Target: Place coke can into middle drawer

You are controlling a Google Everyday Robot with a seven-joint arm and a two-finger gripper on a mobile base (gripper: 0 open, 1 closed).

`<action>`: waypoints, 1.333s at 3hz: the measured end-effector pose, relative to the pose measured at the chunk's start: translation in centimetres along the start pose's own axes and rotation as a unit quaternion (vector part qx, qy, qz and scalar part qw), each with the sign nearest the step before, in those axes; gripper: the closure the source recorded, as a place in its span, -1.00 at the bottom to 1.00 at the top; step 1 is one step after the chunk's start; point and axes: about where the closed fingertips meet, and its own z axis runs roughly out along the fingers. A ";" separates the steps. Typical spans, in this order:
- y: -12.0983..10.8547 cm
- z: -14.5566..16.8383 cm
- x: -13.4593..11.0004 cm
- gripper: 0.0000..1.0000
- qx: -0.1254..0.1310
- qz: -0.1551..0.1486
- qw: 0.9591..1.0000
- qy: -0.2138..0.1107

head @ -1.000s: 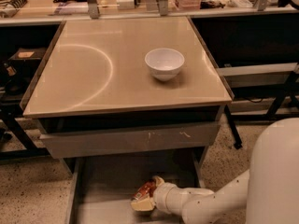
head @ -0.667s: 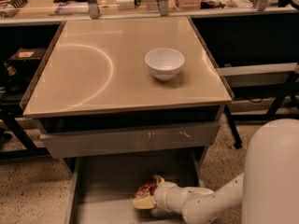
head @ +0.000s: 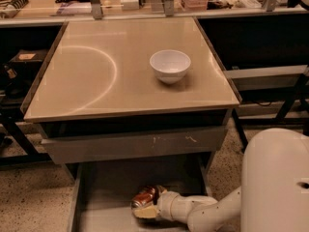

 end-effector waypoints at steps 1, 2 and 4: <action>0.0 0.8 0.8 1.00 -0.017 0.013 1.000 -0.006; 0.2 0.9 0.8 0.64 -0.020 0.014 1.000 -0.006; 0.2 0.9 0.8 -0.28 -0.020 0.014 1.000 -0.006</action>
Offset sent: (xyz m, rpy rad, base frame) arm -0.0008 0.0040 -0.0094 0.0339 0.0183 0.0093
